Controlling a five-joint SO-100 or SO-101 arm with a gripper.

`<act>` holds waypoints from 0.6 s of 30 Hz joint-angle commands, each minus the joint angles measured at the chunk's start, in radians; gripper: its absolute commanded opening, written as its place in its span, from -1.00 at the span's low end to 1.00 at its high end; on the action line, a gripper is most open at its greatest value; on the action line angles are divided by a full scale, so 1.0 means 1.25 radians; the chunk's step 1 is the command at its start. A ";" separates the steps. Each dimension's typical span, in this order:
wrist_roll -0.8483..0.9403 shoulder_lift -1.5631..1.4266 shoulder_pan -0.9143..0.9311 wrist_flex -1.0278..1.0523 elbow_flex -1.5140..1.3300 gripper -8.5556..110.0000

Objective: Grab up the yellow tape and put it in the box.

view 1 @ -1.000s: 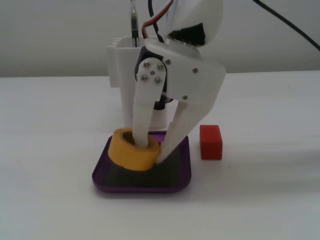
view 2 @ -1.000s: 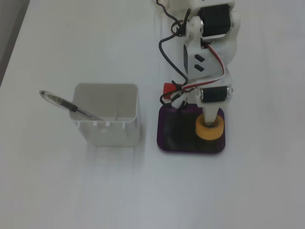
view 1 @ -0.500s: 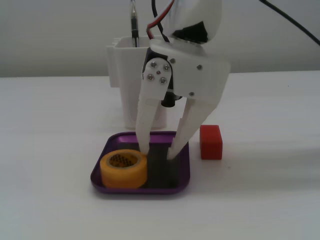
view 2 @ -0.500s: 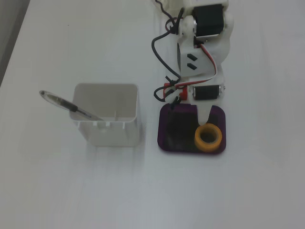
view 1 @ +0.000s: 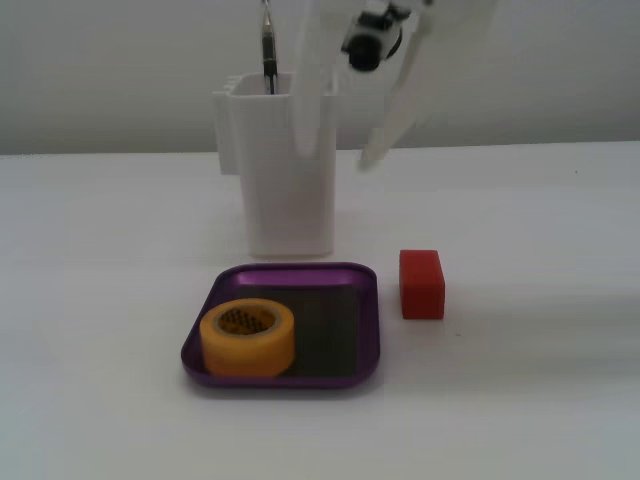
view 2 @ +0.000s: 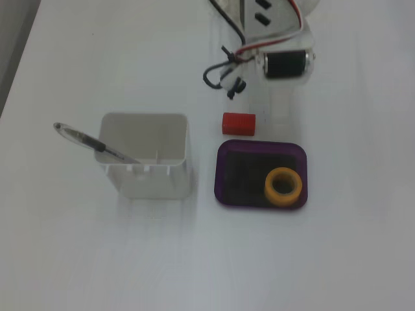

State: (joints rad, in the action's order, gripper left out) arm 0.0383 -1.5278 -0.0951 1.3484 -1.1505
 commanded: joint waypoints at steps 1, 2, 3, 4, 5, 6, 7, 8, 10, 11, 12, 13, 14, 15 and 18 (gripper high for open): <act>-0.007 -0.172 -0.007 0.075 0.010 -0.70; -0.007 -0.209 -0.007 0.088 -0.010 -0.70; -0.007 -0.248 -0.007 0.096 -0.037 -0.70; -0.007 -0.282 -0.007 0.096 -0.076 -0.70; -0.007 -0.318 -0.007 0.094 -0.120 -0.70; -0.009 -0.353 -0.007 0.092 -0.169 -0.70; -0.010 -0.388 -0.007 0.080 -0.225 -0.70; -0.010 -0.423 -0.007 0.058 -0.286 -0.70; -0.007 -0.496 -0.005 -0.005 -0.423 -0.70; -0.002 -0.535 -0.004 -0.039 -0.495 -0.70; 0.000 -0.573 -0.004 -0.080 -0.569 -0.70; 0.001 -0.611 -0.004 -0.124 -0.643 -0.70; 0.001 -0.649 -0.004 -0.169 -0.713 -0.70; 0.001 -0.686 -0.004 -0.214 -0.779 -0.70; 0.001 -0.789 -0.002 -0.328 -0.950 -0.70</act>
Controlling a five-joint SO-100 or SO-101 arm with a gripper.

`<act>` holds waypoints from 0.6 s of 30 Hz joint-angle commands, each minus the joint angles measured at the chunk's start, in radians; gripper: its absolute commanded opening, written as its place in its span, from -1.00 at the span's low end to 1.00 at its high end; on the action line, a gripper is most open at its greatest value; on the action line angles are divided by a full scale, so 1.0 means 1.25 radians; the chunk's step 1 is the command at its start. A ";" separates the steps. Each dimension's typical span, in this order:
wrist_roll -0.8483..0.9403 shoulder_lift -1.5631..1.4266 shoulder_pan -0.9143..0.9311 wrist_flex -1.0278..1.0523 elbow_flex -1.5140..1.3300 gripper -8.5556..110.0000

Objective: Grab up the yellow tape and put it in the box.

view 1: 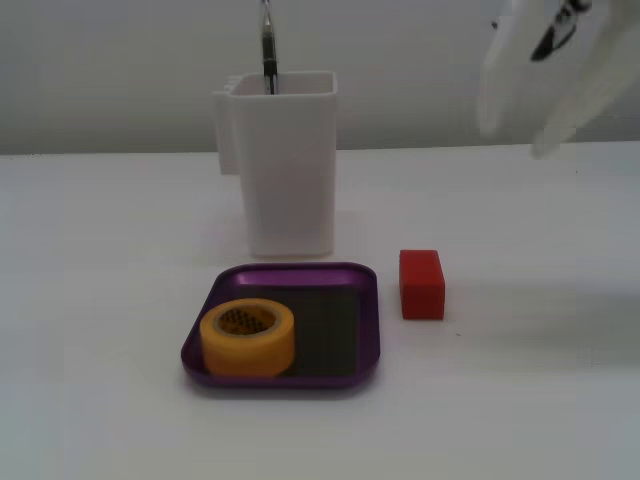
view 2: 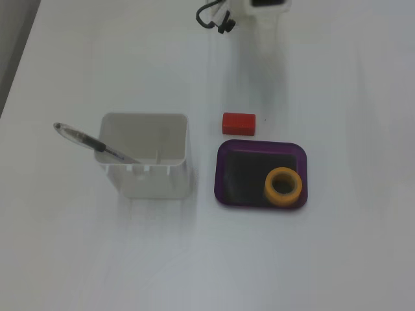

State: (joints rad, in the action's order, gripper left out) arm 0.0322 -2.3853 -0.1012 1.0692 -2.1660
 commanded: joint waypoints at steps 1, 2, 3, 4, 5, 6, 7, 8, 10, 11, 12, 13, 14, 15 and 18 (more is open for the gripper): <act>0.006 -0.135 0.006 -0.134 -0.185 -0.70; 0.006 -0.163 0.012 -0.156 -0.228 -0.70; 0.005 -0.191 0.013 -0.175 -0.270 -0.70; 0.004 -0.217 0.013 -0.193 -0.307 -0.70; -0.001 -0.243 0.013 -0.207 -0.341 -0.70; -0.002 -0.268 0.013 -0.218 -0.371 -0.70; -0.002 -0.292 0.013 -0.225 -0.396 -0.70; -0.002 -0.314 0.013 -0.227 -0.418 -0.70; 0.004 -0.360 0.013 -0.229 -0.460 -0.70; 0.005 -0.379 0.015 -0.229 -0.481 -0.70; 0.004 -0.399 0.015 -0.229 -0.502 -0.70; 0.006 -0.417 0.015 -0.229 -0.523 -0.70; 0.007 -0.437 0.016 -0.229 -0.544 -0.70; 0.007 -0.457 0.016 -0.223 -0.562 -0.70; 0.007 -0.520 0.016 -0.218 -0.614 -0.70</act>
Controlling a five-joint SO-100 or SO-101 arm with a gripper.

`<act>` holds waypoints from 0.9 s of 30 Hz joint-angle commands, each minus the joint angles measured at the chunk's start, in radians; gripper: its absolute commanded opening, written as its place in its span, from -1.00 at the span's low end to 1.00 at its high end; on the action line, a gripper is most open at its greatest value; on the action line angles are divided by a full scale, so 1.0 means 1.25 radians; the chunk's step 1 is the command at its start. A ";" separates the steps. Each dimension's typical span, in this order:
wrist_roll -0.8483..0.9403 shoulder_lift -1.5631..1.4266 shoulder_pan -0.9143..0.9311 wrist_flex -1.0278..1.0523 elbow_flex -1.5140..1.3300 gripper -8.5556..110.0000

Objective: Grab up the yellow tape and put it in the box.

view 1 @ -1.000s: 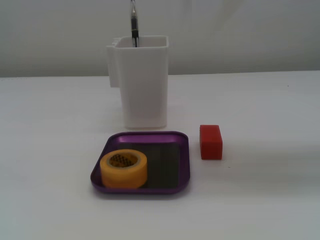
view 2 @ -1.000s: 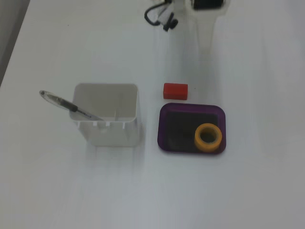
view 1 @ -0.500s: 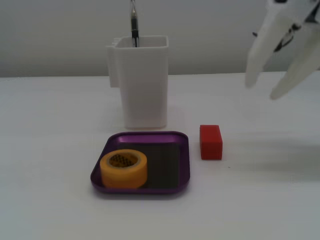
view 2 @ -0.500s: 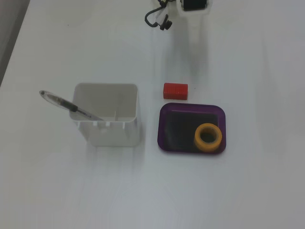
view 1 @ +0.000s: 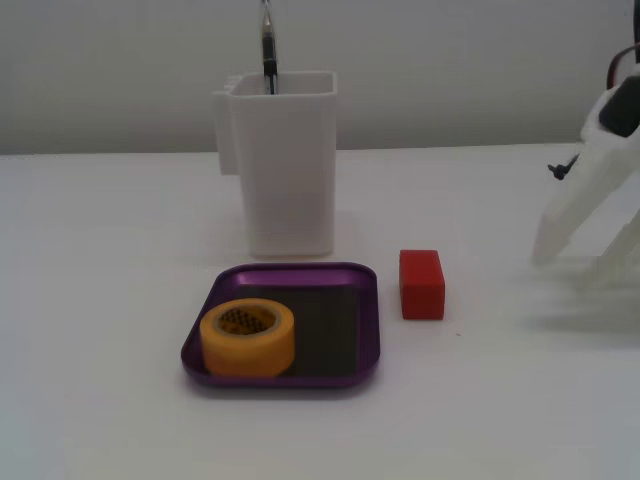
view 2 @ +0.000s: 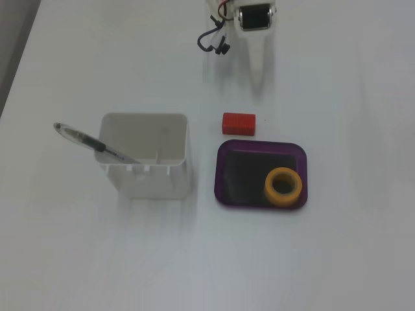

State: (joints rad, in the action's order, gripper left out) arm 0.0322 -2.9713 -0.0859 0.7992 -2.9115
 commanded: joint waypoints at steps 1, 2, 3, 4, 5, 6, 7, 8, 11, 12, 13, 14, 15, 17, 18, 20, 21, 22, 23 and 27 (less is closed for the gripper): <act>0.007 -0.074 0.005 -0.002 -0.036 -0.70; 0.007 -0.097 0.011 -0.002 -0.055 -0.70; 0.007 -0.121 0.025 -0.002 -0.072 -0.70; 0.007 -0.145 0.040 -0.002 -0.088 -0.70; 0.007 -0.168 0.059 -0.002 -0.106 -0.70; 0.007 -0.193 0.077 0.000 -0.120 -0.70; 0.007 -0.216 0.092 0.012 -0.133 -0.70; 0.007 -0.239 0.098 0.034 -0.142 -0.70; 0.006 -0.313 0.102 0.119 -0.151 -0.71; 0.006 -0.339 0.101 0.144 -0.151 -0.71; 0.006 -0.356 0.099 0.153 -0.151 -0.71; 0.006 -0.377 0.101 0.161 -0.151 -0.71; 0.006 -0.390 0.101 0.171 -0.151 -0.71; 0.006 -0.388 0.101 0.174 -0.151 -0.71; 0.005 -0.385 0.101 0.174 -0.151 -0.72; 0.005 -0.384 0.101 0.189 -0.148 -0.81; 0.005 -0.384 0.101 0.204 -0.146 -0.87; 0.005 -0.384 0.101 0.214 -0.144 -0.87; 0.005 -0.384 0.101 0.221 -0.142 -0.86; -0.006 -0.384 0.101 0.218 -0.142 -0.86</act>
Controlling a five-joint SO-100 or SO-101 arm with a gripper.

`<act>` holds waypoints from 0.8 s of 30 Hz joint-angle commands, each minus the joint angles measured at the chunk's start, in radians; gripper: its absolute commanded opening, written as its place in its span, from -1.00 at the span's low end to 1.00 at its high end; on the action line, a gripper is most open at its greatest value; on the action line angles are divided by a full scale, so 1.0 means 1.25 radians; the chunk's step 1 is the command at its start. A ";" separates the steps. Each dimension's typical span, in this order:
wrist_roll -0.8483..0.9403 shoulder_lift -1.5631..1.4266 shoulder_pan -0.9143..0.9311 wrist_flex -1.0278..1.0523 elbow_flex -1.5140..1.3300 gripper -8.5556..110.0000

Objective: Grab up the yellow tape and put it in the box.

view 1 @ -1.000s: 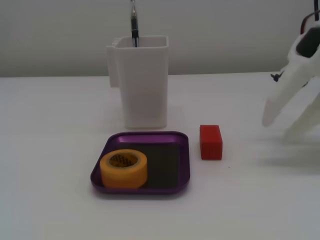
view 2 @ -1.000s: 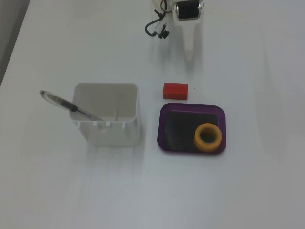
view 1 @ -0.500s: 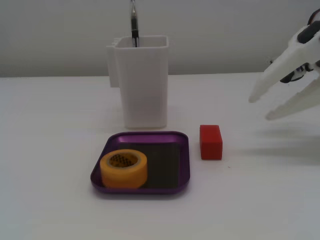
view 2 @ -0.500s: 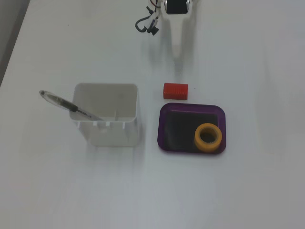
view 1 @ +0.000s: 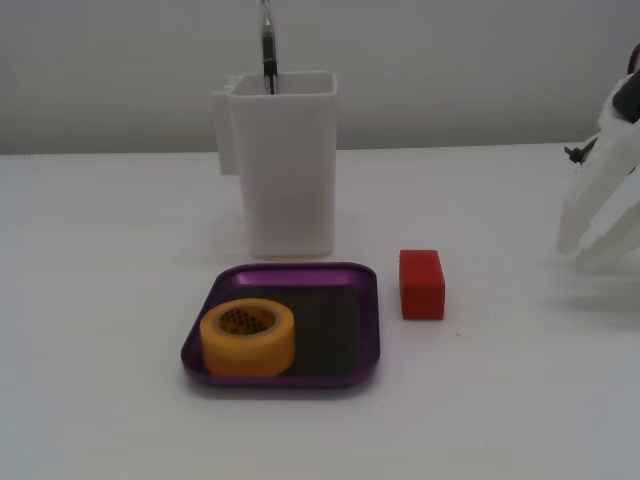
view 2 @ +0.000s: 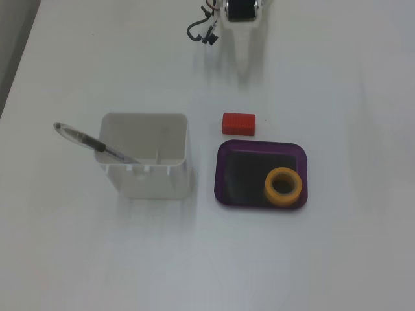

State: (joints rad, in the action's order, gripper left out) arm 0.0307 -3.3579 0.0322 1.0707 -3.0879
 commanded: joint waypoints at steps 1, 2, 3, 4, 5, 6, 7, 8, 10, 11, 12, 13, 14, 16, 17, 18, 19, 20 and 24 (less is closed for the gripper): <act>-0.005 -0.075 0.006 -0.006 -0.004 -0.86; -0.005 -0.075 0.006 -0.009 -0.005 -0.86; -0.004 -0.075 0.006 -0.009 -0.005 -0.86; -0.002 -0.075 0.006 -0.009 -0.005 -0.86; 0.002 -0.075 0.006 -0.009 -0.005 -0.86; 0.002 -0.075 0.006 -0.009 -0.004 -0.86; 0.001 -0.075 0.006 -0.009 -0.004 -0.86; 0.001 -0.075 0.006 -0.009 -0.004 -0.86; 0.001 -0.075 0.006 -0.009 -0.004 -0.86; 0.001 -0.075 0.006 -0.009 -0.004 -0.86; 0.001 -0.075 0.006 -0.009 -0.004 -0.86; 0.001 -0.075 0.006 -0.009 -0.004 -0.86; 0.001 -0.075 0.006 -0.009 -0.004 -0.86; 0.001 -0.075 0.006 -0.009 -0.004 -0.86; 0.001 -0.075 0.006 -0.009 -0.004 -0.86; 0.001 -0.075 0.006 -0.009 -0.004 -0.86; 0.001 -0.075 0.006 -0.009 -0.004 -0.86; 0.001 -0.075 0.006 -0.009 -0.004 -0.86; 0.001 -0.075 0.006 -0.009 -0.004 -0.86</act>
State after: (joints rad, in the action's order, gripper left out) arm 0.0291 -3.3579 0.0322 1.0692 -3.0879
